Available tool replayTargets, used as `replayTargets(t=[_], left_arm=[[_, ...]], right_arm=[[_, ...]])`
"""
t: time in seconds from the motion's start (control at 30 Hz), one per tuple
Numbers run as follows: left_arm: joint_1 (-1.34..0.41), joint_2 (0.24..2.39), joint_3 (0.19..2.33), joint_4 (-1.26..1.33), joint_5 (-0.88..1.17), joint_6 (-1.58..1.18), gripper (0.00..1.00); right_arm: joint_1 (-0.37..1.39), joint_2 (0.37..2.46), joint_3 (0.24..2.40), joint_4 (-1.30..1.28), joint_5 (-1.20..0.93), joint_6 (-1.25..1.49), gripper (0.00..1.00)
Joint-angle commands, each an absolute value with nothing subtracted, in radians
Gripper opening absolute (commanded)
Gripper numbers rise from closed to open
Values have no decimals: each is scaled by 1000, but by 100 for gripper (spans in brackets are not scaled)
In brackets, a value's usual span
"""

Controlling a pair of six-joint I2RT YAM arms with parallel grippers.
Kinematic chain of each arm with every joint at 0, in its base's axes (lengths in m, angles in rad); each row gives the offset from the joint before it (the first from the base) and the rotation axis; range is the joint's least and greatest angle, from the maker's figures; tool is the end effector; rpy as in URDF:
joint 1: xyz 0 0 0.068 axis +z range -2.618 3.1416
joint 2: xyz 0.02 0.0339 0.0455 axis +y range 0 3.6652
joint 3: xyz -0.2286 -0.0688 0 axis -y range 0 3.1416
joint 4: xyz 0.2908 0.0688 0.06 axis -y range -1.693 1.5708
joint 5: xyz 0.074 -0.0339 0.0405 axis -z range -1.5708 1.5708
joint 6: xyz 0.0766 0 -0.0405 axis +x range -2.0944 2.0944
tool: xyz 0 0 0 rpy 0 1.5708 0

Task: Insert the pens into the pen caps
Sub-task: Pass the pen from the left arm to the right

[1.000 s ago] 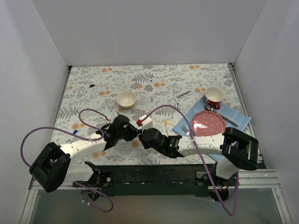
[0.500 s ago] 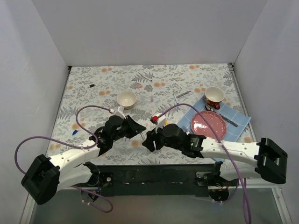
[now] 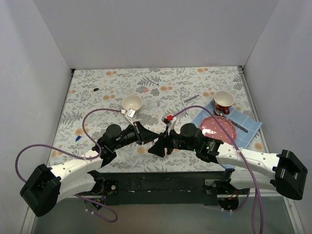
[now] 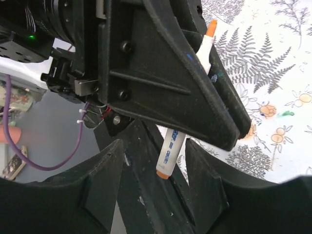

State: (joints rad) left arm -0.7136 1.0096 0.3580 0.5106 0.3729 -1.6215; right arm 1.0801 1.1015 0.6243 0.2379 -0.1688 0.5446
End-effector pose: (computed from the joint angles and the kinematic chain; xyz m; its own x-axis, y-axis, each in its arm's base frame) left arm 0.2160 -0.2239 0.1580 -0.8758 -0.4720 0.1013 -0.1508 0.0682 -0.9862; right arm 0.1525 0.3128 0.2017 -0.5858 -0.0127 -0.8103 -0.7516 0.3825 0.5374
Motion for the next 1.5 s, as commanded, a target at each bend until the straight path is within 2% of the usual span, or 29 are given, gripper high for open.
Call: replayTargets(t=[0.0, 0.13, 0.27, 0.43, 0.57, 0.83, 1.03, 1.07, 1.13, 1.17, 1.23, 1.3, 1.33, 1.47], left_arm=[[-732, 968, 334, 629, 400, -1600, 0], [-742, 966, 318, 675, 391, -1608, 0], [-749, 966, 314, 689, 379, -1614, 0], [-750, 969, 328, 689, 365, -1618, 0], [-752, 986, 334, 706, 382, -1620, 0], [-761, 997, 318, 756, 382, -1638, 0], [-773, 999, 318, 778, 382, -1647, 0], [-775, 999, 318, 779, 382, -1647, 0], [-778, 1002, 314, 785, 387, -1649, 0], [-776, 999, 316, 782, 379, -1651, 24], [-776, 983, 334, 724, 330, -1663, 60], [-775, 944, 376, 581, 211, -1674, 76], [-772, 936, 437, 530, 200, -1601, 80], [-753, 1001, 701, 171, 129, -1412, 83]], right_arm=[[1077, 1111, 621, 334, -204, 594, 59], [1077, 1101, 607, 376, -173, 624, 51], [1078, 1080, 580, 411, -135, 656, 37], [1078, 1069, 558, 414, -129, 669, 40], [1077, 1062, 549, 425, -127, 670, 34], [1077, 1042, 525, 518, -152, 701, 34], [1077, 1028, 485, 580, -137, 736, 10], [1077, 1023, 474, 606, -132, 739, 2], [1077, 1009, 459, 618, -126, 747, 1], [1077, 1005, 459, 603, -117, 746, 1], [1077, 982, 445, 580, -97, 741, 1], [1075, 941, 433, 511, -49, 735, 1], [1074, 924, 425, 473, -29, 727, 1], [1069, 810, 410, 324, 99, 698, 1]])
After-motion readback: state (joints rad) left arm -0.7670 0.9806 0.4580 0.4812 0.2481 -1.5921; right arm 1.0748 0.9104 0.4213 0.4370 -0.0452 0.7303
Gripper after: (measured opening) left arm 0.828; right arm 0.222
